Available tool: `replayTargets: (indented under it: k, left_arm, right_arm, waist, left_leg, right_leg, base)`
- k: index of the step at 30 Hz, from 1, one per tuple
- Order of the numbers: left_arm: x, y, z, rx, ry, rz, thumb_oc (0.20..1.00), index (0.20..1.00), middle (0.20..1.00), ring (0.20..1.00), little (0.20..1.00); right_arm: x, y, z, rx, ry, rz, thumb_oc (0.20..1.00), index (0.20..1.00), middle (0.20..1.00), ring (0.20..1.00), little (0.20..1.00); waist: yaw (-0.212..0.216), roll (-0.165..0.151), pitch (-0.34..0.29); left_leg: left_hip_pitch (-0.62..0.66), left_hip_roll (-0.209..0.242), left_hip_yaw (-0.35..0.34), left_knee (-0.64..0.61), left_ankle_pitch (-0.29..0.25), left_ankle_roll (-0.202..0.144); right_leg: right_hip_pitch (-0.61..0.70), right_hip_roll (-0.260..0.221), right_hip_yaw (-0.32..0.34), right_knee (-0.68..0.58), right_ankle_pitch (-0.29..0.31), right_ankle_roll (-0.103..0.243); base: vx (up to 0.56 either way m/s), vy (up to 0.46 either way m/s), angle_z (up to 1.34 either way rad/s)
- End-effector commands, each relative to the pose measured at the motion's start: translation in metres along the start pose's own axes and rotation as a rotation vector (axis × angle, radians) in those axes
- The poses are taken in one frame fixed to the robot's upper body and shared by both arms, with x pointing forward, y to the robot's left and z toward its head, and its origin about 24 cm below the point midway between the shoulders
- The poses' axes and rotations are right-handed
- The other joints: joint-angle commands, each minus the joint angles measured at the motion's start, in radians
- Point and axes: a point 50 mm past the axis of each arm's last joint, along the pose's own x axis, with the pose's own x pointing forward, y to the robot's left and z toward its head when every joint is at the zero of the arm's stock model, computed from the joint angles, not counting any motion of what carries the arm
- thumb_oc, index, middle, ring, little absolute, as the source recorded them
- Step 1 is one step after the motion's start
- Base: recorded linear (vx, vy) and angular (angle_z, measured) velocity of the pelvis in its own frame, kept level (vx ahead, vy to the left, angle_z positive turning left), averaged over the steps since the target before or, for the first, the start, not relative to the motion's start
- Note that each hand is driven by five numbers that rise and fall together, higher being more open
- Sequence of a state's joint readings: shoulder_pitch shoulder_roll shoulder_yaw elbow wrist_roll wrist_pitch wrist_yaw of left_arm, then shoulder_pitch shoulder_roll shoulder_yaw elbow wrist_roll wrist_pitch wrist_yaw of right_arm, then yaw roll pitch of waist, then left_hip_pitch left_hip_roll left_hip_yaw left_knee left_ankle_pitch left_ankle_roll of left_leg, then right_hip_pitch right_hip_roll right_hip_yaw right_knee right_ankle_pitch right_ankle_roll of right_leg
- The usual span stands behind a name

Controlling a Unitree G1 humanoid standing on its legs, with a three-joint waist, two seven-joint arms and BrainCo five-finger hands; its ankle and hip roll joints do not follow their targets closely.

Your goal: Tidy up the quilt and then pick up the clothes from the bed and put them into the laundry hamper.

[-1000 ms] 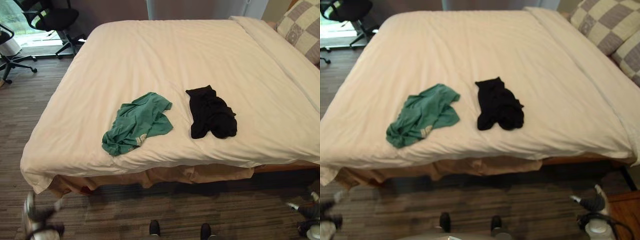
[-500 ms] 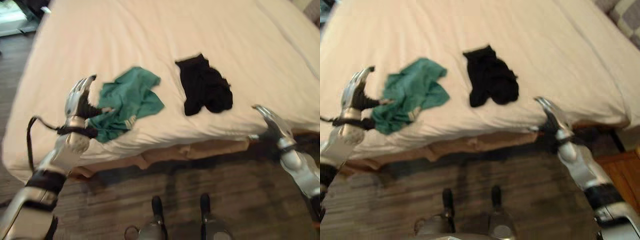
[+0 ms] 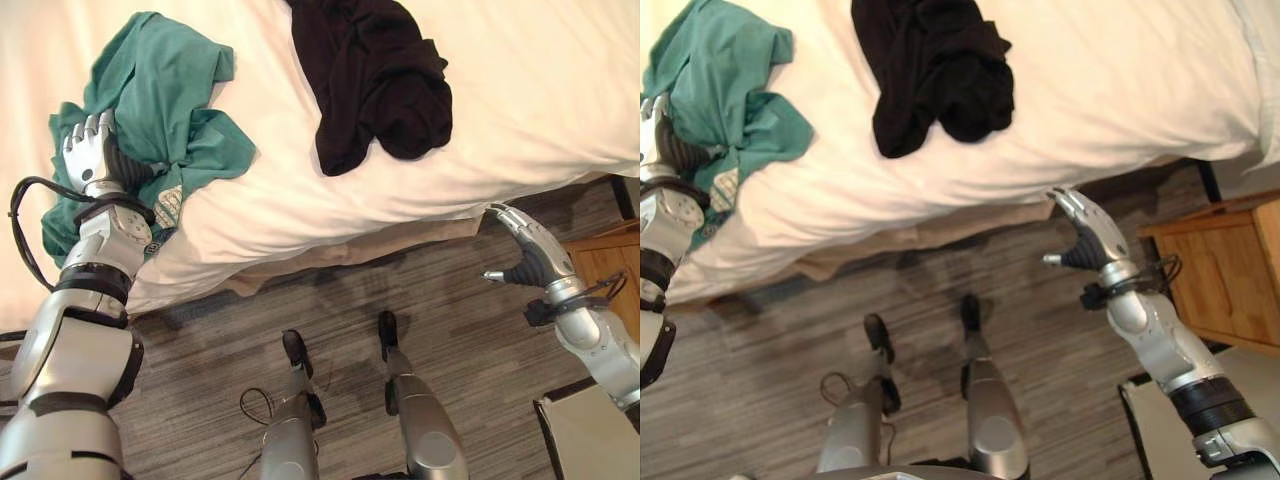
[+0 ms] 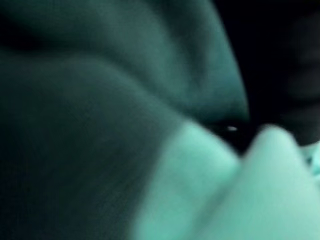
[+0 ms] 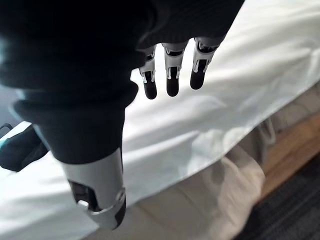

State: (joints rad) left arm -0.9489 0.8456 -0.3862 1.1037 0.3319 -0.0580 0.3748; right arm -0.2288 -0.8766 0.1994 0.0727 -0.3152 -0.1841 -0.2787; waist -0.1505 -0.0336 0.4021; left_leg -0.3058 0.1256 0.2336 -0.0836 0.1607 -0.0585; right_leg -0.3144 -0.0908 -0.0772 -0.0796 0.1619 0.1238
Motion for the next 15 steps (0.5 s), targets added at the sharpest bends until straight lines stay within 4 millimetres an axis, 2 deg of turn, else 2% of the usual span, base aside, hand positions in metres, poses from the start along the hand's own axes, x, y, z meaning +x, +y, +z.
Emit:
replayTargets:
  k: [1, 3, 4, 5, 6, 7, 9, 10, 13, 15]
  left_arm:
    - [-0.033, -0.060, -0.023, 0.048, 0.078, -0.267, 0.200, 0.200, 0.200, 0.200, 0.200]
    - [-0.056, -0.091, -0.018, -0.063, 0.066, -0.341, 0.200, 0.200, 0.200, 0.200, 0.200]
    - [-0.057, -0.091, -0.020, -0.066, 0.072, -0.340, 0.200, 0.200, 0.200, 0.200, 0.200]
    - [-0.089, -0.118, -0.009, -0.234, 0.022, -0.407, 0.200, 0.200, 0.200, 0.200, 0.200]
    - [-0.089, -0.118, -0.010, -0.235, 0.025, -0.406, 0.200, 0.200, 0.200, 0.200, 0.200]
    - [-0.107, -0.128, -0.006, -0.326, 0.007, -0.439, 0.200, 0.200, 0.200, 0.200, 0.200]
    - [-0.145, -0.144, -0.012, -0.480, 0.019, -0.522, 0.200, 0.200, 0.200, 0.200, 0.200]
    - [-0.173, -0.147, -0.014, -0.600, 0.021, -0.559, 0.200, 0.200, 0.200, 0.200, 0.200]
    - [-0.201, -0.135, -0.013, -0.859, 0.002, -0.600, 0.200, 0.200, 0.200, 0.200, 0.200]
    - [-0.208, -0.125, -0.012, -0.951, -0.020, -0.613, 0.200, 0.200, 0.200, 0.200, 0.200]
  right_arm:
    - [0.029, -0.059, 0.017, -0.105, -0.104, -0.265, 1.000, 1.000, 1.000, 1.000, 1.000]
    - [0.046, -0.070, 0.026, -0.130, -0.141, -0.298, 1.000, 1.000, 1.000, 1.000, 1.000]
    - [0.048, -0.069, 0.027, -0.129, -0.147, -0.296, 1.000, 1.000, 1.000, 1.000, 1.000]
    - [0.068, -0.085, 0.033, -0.191, -0.163, -0.314, 1.000, 1.000, 1.000, 1.000, 1.000]
    - [0.069, -0.085, 0.034, -0.191, -0.166, -0.313, 1.000, 1.000, 1.000, 1.000, 1.000]
    - [0.077, -0.090, 0.032, -0.211, -0.145, -0.312, 1.000, 1.000, 1.000, 1.000, 1.000]
    - [0.096, -0.105, 0.025, -0.278, -0.087, -0.310, 1.000, 1.000, 1.000, 1.000, 1.000]
    - [0.107, -0.123, 0.011, -0.335, 0.001, -0.296, 1.000, 1.000, 1.000, 1.000, 1.000]
    - [0.116, -0.140, -0.011, -0.368, 0.145, -0.274, 1.000, 1.000, 1.000, 1.000, 1.000]
    - [0.115, -0.147, -0.028, -0.405, 0.247, -0.239, 1.000, 1.000, 1.000, 1.000, 1.000]
  waist:
    - [0.045, -0.068, -0.041]
    - [0.065, -0.067, -0.040]
    - [0.058, -0.067, -0.043]
    - [0.093, -0.063, -0.039]
    - [0.089, -0.062, -0.040]
    - [0.108, -0.060, -0.037]
    - [0.146, -0.051, -0.036]
    - [0.176, -0.043, -0.035]
    - [0.224, -0.016, -0.028]
    - [0.256, 0.004, -0.025]
  left_leg:
    - [0.040, 0.023, -0.006, -0.004, -0.036, -0.067]
    - [0.037, 0.022, -0.011, -0.004, -0.035, -0.071]
    - [0.031, 0.020, -0.012, -0.004, -0.029, -0.070]
    - [0.025, 0.019, -0.023, -0.004, -0.023, -0.076]
    - [0.023, 0.018, -0.023, -0.004, -0.022, -0.076]
    - [0.018, 0.017, -0.028, -0.004, -0.020, -0.079]
    - [0.006, 0.016, -0.039, -0.004, -0.012, -0.086]
    - [-0.005, 0.015, -0.051, -0.004, -0.005, -0.090]
    - [-0.026, 0.009, -0.077, -0.004, 0.009, -0.097]
    - [-0.035, 0.008, -0.094, -0.004, 0.016, -0.103]
  right_leg:
    - [-0.034, -0.036, -0.047, -0.008, 0.066, 0.079]
    - [-0.032, -0.036, -0.052, -0.008, 0.065, 0.075]
    - [-0.037, -0.038, -0.052, -0.008, 0.069, 0.074]
    - [-0.036, -0.039, -0.060, -0.008, 0.068, 0.069]
    - [-0.037, -0.039, -0.060, -0.008, 0.068, 0.069]
    - [-0.036, -0.040, -0.066, -0.008, 0.068, 0.068]
    - [-0.037, -0.044, -0.082, -0.008, 0.066, 0.063]
    - [-0.037, -0.046, -0.097, -0.008, 0.065, 0.059]
    - [-0.035, -0.050, -0.126, -0.008, 0.062, 0.052]
    - [-0.031, -0.052, -0.145, -0.008, 0.058, 0.049]
  base:
    - [0.01, -0.062, 0.02]
    - [0.01, -0.068, 0.01]
    - [0.01, -0.091, 0.04]
    - [0.01, -0.065, 0.08]
    - [0.02, -0.091, 0.19]
    - [0.02, -0.049, 0.24]
    - [0.02, -0.083, 0.17]
    - [0.01, -0.092, 0.08]
    - [0.02, -0.081, 0.26]
    - [0.00, -0.085, 0.40]
